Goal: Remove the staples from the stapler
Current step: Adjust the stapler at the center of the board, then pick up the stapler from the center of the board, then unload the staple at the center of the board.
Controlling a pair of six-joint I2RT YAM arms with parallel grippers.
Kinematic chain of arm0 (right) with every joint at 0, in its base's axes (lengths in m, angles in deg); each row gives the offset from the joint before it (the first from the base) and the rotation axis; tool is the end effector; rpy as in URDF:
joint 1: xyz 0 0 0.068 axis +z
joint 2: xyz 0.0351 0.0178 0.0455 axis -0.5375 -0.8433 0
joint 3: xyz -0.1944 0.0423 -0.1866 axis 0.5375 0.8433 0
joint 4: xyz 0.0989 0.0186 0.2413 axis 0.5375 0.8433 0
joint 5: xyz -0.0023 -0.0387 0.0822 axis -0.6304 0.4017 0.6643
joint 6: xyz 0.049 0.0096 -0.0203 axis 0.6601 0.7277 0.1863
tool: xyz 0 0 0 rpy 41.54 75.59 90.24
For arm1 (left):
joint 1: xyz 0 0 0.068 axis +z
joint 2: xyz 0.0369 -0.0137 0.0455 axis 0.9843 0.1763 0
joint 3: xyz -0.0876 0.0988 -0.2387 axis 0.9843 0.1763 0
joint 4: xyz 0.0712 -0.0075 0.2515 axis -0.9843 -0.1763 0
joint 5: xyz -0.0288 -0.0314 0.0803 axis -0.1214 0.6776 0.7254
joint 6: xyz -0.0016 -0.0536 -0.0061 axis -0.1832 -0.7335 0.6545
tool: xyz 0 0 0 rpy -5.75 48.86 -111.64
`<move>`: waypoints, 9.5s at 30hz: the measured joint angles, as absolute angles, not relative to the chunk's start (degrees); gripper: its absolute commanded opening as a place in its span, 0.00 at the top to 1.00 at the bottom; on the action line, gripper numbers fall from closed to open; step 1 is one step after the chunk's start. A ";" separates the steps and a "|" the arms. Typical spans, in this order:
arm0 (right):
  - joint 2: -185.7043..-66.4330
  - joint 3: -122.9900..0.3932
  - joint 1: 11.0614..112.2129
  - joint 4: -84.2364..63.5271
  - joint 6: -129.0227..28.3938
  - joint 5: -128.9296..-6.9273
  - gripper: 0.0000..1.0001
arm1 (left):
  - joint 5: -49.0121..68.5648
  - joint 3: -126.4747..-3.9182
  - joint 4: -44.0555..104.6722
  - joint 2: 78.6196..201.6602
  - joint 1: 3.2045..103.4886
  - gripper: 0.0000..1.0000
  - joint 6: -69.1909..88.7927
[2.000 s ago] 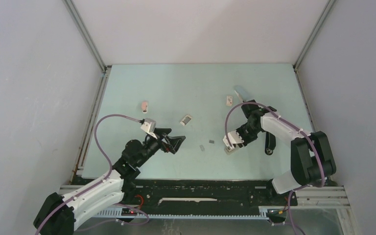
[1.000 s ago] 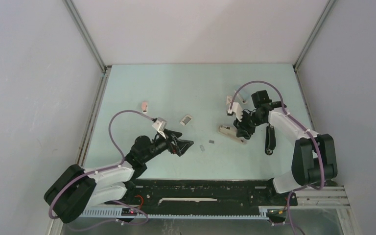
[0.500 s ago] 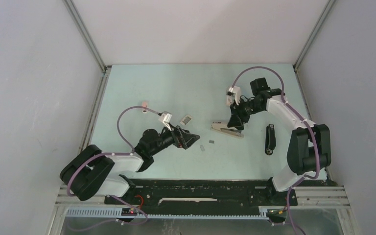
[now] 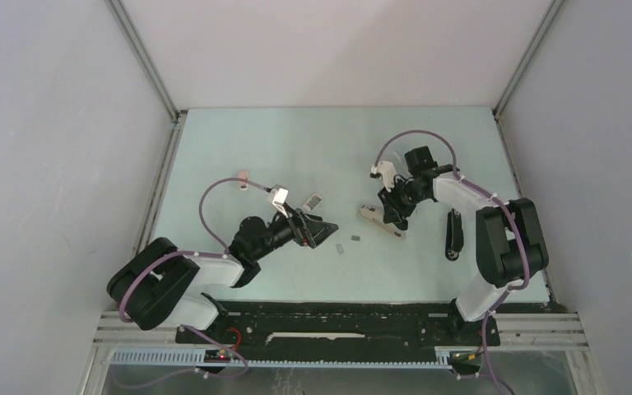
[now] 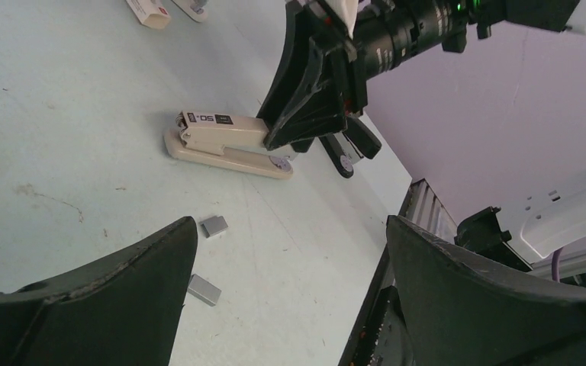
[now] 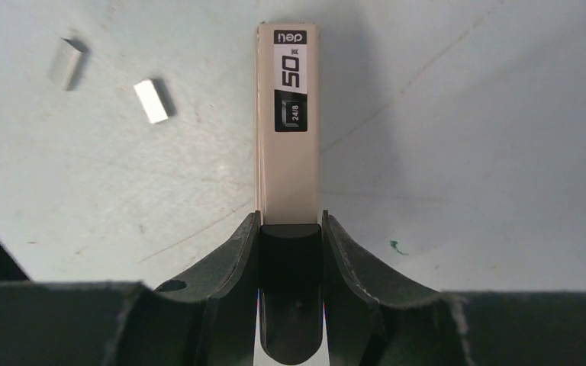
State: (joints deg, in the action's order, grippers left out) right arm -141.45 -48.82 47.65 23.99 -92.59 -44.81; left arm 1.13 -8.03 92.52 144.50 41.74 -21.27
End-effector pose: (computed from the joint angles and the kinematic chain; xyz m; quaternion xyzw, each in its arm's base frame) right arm 0.3101 0.1028 0.1943 -0.4499 0.8347 0.2243 0.2250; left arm 0.1824 -0.1563 0.1763 0.0756 0.7057 -0.5308 0.4631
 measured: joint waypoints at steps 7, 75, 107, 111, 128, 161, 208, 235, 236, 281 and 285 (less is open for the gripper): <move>-136.82 -41.56 49.44 17.39 -96.20 -49.59 0.86 | 1.15 -8.03 92.28 143.80 41.74 0.01 -21.08; -132.21 -52.45 39.32 37.87 -90.17 -30.69 1.00 | -0.03 -5.41 100.56 148.83 40.38 0.00 -27.59; -134.66 -55.73 46.33 17.67 -54.41 2.03 1.00 | -0.84 -21.17 111.62 158.05 39.01 0.79 -41.56; -134.87 -55.75 46.03 15.73 -56.09 1.09 1.00 | -2.04 -22.06 111.80 159.28 40.25 1.00 -43.85; -144.67 -70.48 48.43 44.75 -104.57 -12.35 1.00 | -20.03 -20.86 86.64 151.19 51.64 1.00 -9.10; -146.85 -53.19 51.17 24.78 -135.28 -33.72 1.00 | 3.43 -36.45 27.52 147.76 44.84 1.00 36.39; -143.29 -53.10 52.39 30.63 -129.38 -33.42 1.00 | 3.21 -21.23 45.24 136.24 48.38 0.07 31.01; -146.68 -57.63 48.13 37.17 -138.56 -28.59 1.00 | -4.60 -31.83 35.12 148.81 47.07 1.00 44.34; -146.68 -57.65 48.30 37.10 -138.34 -28.06 1.00 | -3.85 -31.83 33.68 146.97 46.92 1.00 44.36; -148.38 -57.63 47.60 38.41 -141.03 -33.37 1.00 | 0.83 -45.95 11.15 153.68 43.09 0.27 53.59; -148.29 -57.63 46.36 39.51 -142.45 -32.68 1.00 | 0.26 -48.84 9.79 156.28 42.72 0.34 54.53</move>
State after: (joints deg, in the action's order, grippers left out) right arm -148.29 -57.63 46.36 39.51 -142.45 -32.68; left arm 0.26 -48.84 9.79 156.28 42.72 54.53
